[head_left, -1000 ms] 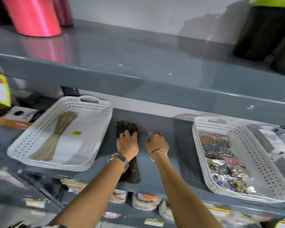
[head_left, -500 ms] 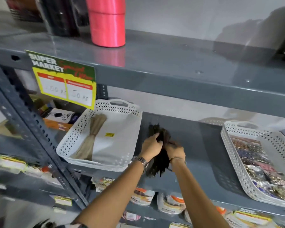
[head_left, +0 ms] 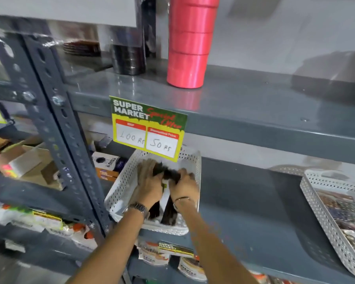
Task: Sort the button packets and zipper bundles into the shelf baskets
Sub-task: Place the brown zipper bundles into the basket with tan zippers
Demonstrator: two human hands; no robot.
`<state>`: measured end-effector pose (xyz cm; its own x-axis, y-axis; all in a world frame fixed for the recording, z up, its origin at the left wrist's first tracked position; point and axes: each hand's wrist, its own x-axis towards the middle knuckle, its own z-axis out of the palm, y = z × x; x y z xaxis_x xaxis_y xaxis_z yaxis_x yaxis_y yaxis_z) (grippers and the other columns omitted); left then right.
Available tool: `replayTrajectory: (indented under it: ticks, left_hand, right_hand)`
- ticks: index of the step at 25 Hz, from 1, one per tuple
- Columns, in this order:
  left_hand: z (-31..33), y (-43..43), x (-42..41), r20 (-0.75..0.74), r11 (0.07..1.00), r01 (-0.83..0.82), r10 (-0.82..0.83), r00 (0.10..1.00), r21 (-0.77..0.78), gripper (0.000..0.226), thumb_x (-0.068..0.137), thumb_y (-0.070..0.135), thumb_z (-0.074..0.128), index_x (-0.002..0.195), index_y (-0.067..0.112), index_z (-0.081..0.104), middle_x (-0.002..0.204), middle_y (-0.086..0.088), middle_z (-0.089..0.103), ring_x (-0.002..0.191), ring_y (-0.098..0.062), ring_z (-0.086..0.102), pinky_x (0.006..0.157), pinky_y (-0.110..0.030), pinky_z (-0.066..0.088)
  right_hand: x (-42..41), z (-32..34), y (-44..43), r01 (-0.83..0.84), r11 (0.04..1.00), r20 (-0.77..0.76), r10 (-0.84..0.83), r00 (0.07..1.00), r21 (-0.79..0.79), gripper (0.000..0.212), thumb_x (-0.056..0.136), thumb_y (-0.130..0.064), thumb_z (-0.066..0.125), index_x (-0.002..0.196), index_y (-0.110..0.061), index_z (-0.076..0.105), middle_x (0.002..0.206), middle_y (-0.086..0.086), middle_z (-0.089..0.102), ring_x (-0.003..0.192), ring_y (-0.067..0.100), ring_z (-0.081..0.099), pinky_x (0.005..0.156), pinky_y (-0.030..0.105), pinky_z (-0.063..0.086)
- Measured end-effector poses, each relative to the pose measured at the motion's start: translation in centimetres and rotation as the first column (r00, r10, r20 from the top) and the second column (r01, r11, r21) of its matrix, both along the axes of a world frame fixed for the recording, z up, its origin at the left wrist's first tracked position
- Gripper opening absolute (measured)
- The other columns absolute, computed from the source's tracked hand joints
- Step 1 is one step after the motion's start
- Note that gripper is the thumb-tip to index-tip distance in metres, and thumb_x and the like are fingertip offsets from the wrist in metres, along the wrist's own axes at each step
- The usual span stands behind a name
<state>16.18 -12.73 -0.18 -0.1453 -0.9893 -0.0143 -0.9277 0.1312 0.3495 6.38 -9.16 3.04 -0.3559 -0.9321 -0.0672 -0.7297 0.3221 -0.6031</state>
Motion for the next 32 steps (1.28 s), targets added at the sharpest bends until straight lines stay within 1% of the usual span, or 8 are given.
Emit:
replayTrajectory:
  ticks: [3, 7, 13, 16, 19, 22, 26, 32]
  left_hand:
    - [-3.5, 0.5, 0.7, -0.011, 0.963, -0.004, 0.007, 1.0, 0.269, 0.04, 0.098, 0.014, 0.038, 0.138, 0.017, 0.046, 0.144, -0.015, 0.047, 0.133, -0.034, 0.042, 0.11, -0.04, 0.039]
    - [-3.8, 0.0, 1.2, -0.036, 0.963, 0.047, -0.039, 0.999, 0.266, 0.055, 0.096, 0.003, 0.033, 0.148, 0.022, 0.029, 0.153, -0.013, 0.033, 0.142, -0.036, 0.025, 0.114, -0.043, 0.036]
    - [-3.8, -1.0, 0.9, -0.096, 0.944, 0.137, -0.113, 0.989, 0.299, 0.059, 0.094, 0.005, 0.043, 0.148, 0.027, 0.029, 0.155, -0.008, 0.031, 0.136, -0.031, 0.039, 0.11, -0.037, 0.042]
    - [-3.9, -1.1, 0.4, -0.069, 0.948, 0.154, -0.141, 0.988, 0.28, 0.06, 0.094, 0.003, 0.04, 0.149, 0.024, 0.027, 0.158, -0.008, 0.024, 0.139, -0.032, 0.032, 0.116, -0.041, 0.034]
    - [-3.8, -1.5, 0.4, -0.002, 0.956, 0.159, -0.164, 0.986, 0.246, 0.063, 0.094, -0.001, 0.037, 0.151, 0.022, 0.022, 0.16, -0.011, 0.019, 0.14, -0.034, 0.031, 0.117, -0.041, 0.03]
    - [-3.8, -1.6, 0.5, 0.085, 0.962, 0.172, -0.194, 0.977, 0.214, 0.064, 0.095, 0.003, 0.038, 0.153, 0.018, 0.014, 0.161, -0.012, 0.013, 0.137, -0.036, 0.035, 0.114, -0.039, 0.031]
    - [-3.6, -1.2, 0.3, 0.099, 0.93, 0.185, -0.227, 0.969, 0.319, 0.061, 0.098, 0.008, 0.034, 0.153, 0.014, 0.007, 0.162, -0.011, -0.004, 0.145, -0.035, 0.016, 0.12, -0.039, 0.022]
    - [-2.4, -0.6, -0.4, 0.171, 0.94, 0.16, -0.219, 0.961, 0.301, 0.063, 0.097, 0.014, 0.039, 0.152, 0.013, 0.009, 0.162, -0.01, -0.002, 0.146, -0.032, 0.016, 0.117, -0.041, 0.028]
  right_hand:
    - [1.4, -3.4, 0.4, -0.128, 0.964, -0.137, 0.163, 0.977, 0.235, 0.036, 0.095, -0.022, 0.046, 0.129, -0.012, 0.049, 0.135, 0.015, 0.047, 0.125, 0.033, 0.049, 0.101, 0.04, 0.044]
    - [1.0, -4.3, -0.2, -0.251, 0.897, -0.213, 0.342, 0.915, 0.365, 0.04, 0.088, -0.01, 0.05, 0.128, -0.015, 0.052, 0.137, 0.012, 0.041, 0.127, 0.033, 0.047, 0.11, 0.04, 0.038]
    - [0.8, -4.5, -0.3, -0.069, 0.954, -0.422, 0.192, 0.886, 0.29, 0.038, 0.097, 0.0, 0.032, 0.134, 0.002, 0.044, 0.137, 0.021, 0.038, 0.118, 0.033, 0.054, 0.096, 0.034, 0.049]
    - [1.6, -4.6, -0.2, -0.048, 0.928, -0.342, 0.184, 0.922, 0.369, 0.044, 0.097, -0.01, 0.039, 0.139, 0.003, 0.035, 0.139, 0.019, 0.034, 0.125, 0.031, 0.048, 0.101, 0.033, 0.046]
    - [2.2, -4.5, -0.5, -0.061, 0.898, -0.25, 0.186, 0.95, 0.436, 0.065, 0.094, -0.031, 0.044, 0.146, 0.0, 0.021, 0.147, 0.018, 0.026, 0.138, 0.033, 0.029, 0.109, 0.038, 0.036]
    - [1.8, -4.8, -0.7, -0.065, 0.89, -0.29, 0.215, 0.933, 0.452, 0.064, 0.095, -0.028, 0.037, 0.149, -0.002, 0.013, 0.154, 0.018, 0.017, 0.144, 0.032, 0.017, 0.114, 0.04, 0.03]
    - [1.2, -5.4, -0.4, -0.104, 0.851, -0.25, 0.265, 0.931, 0.516, 0.065, 0.098, -0.017, 0.03, 0.151, -0.007, -0.008, 0.161, 0.013, -0.006, 0.15, 0.026, -0.003, 0.121, 0.04, 0.011]
    - [0.6, -4.7, -0.1, -0.144, 0.855, -0.21, 0.28, 0.937, 0.498, 0.067, 0.099, -0.022, 0.031, 0.151, -0.01, -0.008, 0.161, 0.014, -0.009, 0.149, 0.027, -0.006, 0.121, 0.041, 0.008]
